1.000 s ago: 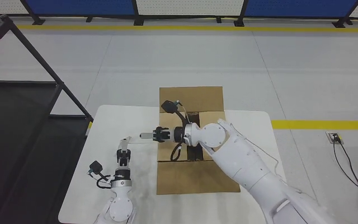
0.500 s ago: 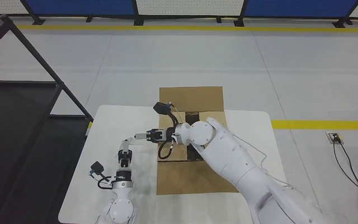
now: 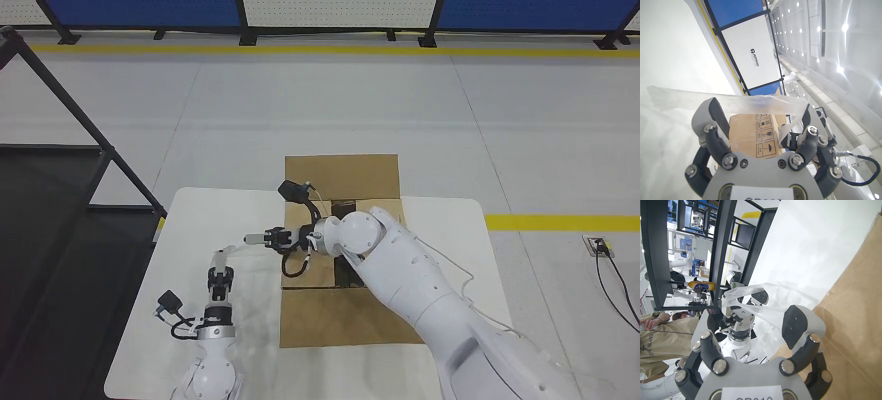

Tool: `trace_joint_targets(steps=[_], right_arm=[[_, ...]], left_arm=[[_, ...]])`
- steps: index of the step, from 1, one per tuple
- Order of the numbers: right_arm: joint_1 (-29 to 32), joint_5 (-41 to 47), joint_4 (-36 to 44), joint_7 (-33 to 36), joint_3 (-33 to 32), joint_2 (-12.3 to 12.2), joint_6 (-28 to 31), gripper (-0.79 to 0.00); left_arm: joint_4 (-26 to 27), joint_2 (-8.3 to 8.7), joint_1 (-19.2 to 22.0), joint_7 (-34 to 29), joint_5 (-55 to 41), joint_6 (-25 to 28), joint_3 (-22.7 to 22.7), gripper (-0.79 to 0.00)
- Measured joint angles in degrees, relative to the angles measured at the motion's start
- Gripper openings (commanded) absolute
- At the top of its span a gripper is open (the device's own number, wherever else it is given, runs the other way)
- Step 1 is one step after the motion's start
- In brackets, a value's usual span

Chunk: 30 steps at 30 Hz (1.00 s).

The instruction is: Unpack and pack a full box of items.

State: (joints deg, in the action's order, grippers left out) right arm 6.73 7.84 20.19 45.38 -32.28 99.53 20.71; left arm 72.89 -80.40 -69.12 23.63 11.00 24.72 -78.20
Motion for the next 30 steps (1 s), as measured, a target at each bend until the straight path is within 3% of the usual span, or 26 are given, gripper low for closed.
trace_joint_targets(steps=[16, 30], right_arm=[[-0.65, -0.47, -2.8, 1.68, -1.96, 1.22, 1.21, 0.0], [-0.34, -2.26, -2.33, -0.16, -3.93, 0.92, 5.94, 0.0]], left_arm=[[1.47, -0.44, -1.2, 0.24, 0.04, 1.41, -1.48, 0.0], [2.25, -0.59, -1.72, 0.9, -0.3, 1.81, -4.31, 0.0]])
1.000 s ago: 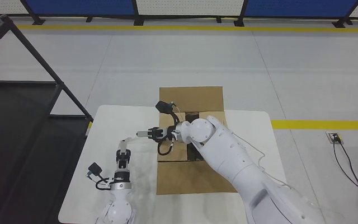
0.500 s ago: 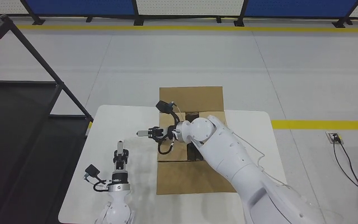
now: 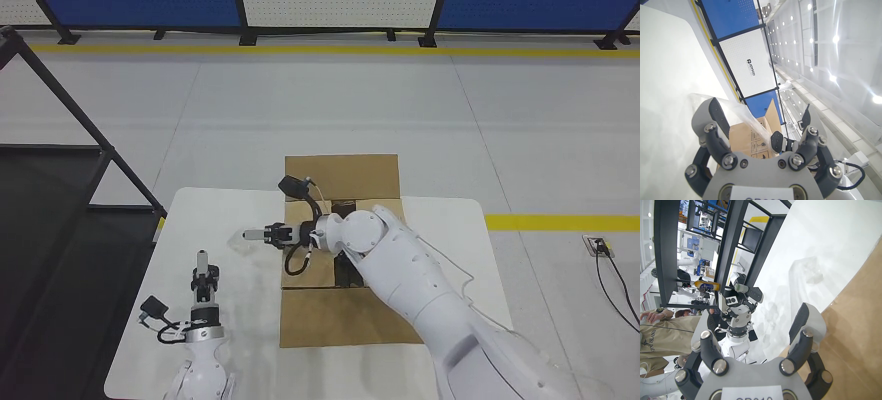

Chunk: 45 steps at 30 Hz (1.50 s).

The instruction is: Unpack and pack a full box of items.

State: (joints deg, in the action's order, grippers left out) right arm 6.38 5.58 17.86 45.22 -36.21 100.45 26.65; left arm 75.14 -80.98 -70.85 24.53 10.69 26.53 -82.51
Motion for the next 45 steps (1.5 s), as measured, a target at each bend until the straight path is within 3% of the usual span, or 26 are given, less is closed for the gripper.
trace_joint_targets(steps=[18, 26, 28, 38, 45], right_arm=[[1.36, 0.8, 3.06, 3.81, -4.65, -2.55, 5.19, 0.0], [2.72, 2.15, 5.44, 11.41, -9.49, -6.93, 17.48, 0.0], [3.12, 2.22, 5.89, 12.27, -11.01, -8.32, 18.09, 0.0], [7.17, -4.52, 11.38, 12.71, -17.48, -15.71, 3.75, 0.0], [11.4, -6.76, 19.52, 18.18, -19.06, -18.08, -6.96, 0.0]], left_arm=[[-0.45, -0.31, 0.21, -3.02, 0.2, -0.33, -0.76, 0.0], [0.99, 0.27, -0.83, -7.02, 6.43, 5.02, -1.37, 0.0], [1.69, 0.44, -1.47, -8.24, 7.15, 6.74, -1.66, 0.0], [2.57, 1.24, -2.34, -14.39, 9.38, 8.47, -3.39, 0.0], [2.59, 1.32, -1.96, -15.1, 9.75, 7.31, -3.39, 0.0]])
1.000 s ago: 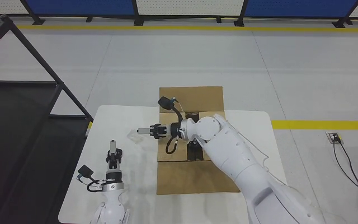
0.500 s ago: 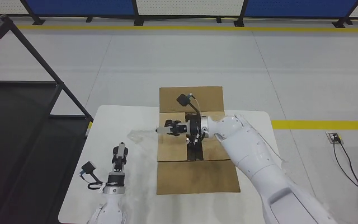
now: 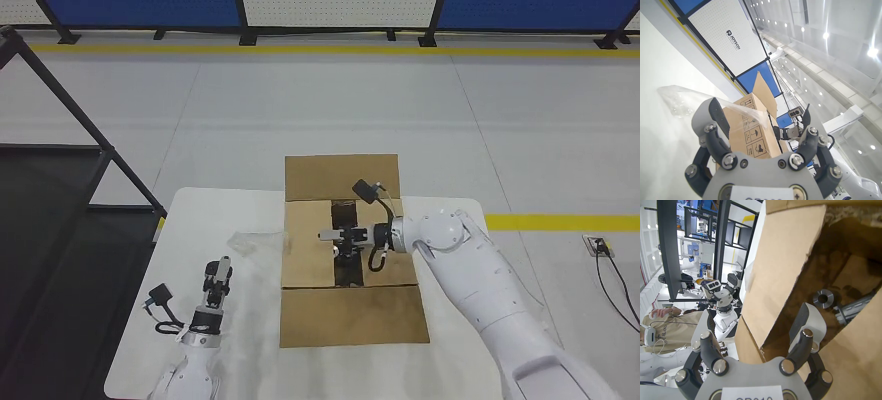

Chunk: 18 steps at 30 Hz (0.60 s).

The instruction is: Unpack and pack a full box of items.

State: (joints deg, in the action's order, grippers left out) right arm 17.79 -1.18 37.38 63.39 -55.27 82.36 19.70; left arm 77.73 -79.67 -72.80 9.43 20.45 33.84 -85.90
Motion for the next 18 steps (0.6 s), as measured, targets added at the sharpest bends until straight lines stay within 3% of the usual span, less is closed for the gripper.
trace_joint_targets(steps=[8, 18], right_arm=[[1.49, 0.39, 4.95, 1.48, 1.0, 0.09, -1.95, 0.0], [0.91, 7.09, 6.21, 2.45, 0.67, 0.82, 3.34, 0.0]], left_arm=[[-1.6, -0.11, 1.05, 0.39, 0.75, -1.72, 0.76, 0.0], [-1.51, 0.15, 0.36, 0.45, 3.43, -0.63, 0.49, 0.0]])
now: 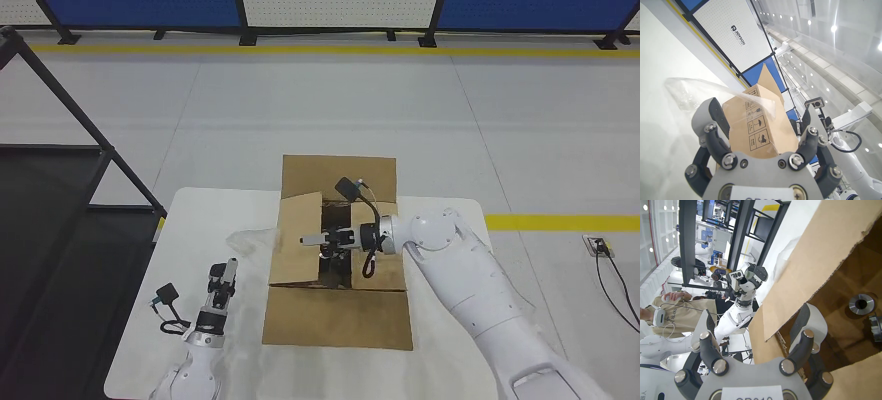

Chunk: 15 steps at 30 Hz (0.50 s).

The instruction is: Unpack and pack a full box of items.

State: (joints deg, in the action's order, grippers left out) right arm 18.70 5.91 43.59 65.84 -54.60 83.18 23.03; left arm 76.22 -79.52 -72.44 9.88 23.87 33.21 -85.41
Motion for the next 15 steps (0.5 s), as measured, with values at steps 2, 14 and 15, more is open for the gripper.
trace_joint_targets(steps=[2, 14, 15], right_arm=[[-0.31, 1.05, 0.05, -0.45, 0.33, 0.32, 0.27, 0.0], [-3.7, 3.27, -1.61, -5.38, 4.82, 3.43, 0.94, 0.0], [-3.97, 3.39, -1.82, -5.62, 5.08, 3.65, 1.13, 0.0]], left_arm=[[0.71, 0.12, -0.62, 0.24, 1.28, 0.51, -0.21, 0.0], [9.17, 1.55, -6.66, -4.54, 11.14, 2.61, -2.9, 0.0], [9.91, 1.63, -6.94, -4.42, 12.23, 2.19, -3.14, 0.0]])
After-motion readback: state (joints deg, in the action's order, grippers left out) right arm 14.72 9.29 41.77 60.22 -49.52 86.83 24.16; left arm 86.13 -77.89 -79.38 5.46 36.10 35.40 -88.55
